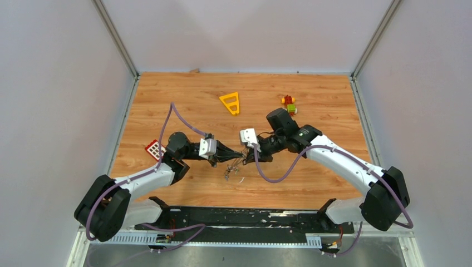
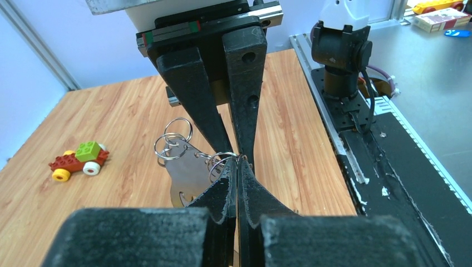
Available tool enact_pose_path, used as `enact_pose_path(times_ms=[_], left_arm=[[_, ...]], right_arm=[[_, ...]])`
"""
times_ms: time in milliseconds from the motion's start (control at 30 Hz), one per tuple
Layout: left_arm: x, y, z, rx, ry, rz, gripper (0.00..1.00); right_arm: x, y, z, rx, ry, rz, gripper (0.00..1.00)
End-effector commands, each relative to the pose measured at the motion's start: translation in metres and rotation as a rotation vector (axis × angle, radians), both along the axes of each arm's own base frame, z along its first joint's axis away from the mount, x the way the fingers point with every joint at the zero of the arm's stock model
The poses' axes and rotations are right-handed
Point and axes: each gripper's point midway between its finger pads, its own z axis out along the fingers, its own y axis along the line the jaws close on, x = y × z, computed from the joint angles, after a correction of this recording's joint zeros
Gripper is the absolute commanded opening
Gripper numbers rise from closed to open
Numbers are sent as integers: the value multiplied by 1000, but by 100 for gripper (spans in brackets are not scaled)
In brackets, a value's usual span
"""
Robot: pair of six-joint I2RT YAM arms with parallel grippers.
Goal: Put the keys on the keyring
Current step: Adjust the key on the keyring.
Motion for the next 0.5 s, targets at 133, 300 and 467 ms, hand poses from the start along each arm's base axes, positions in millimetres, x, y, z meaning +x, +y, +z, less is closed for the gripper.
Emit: enact_pose_path(times_ms=[133,300,467], left_arm=[[-1,-2,17,-53,-82,-14,0],[1,-2,21,-69,-43,3,0],[4,-2,25,-97,-17,16,0]], right_arm=[[7,-2,14,6,-23,-33,23],[7,-11,44,88,-101,-65,40],[2,-12,70,168,-146,-71,38]])
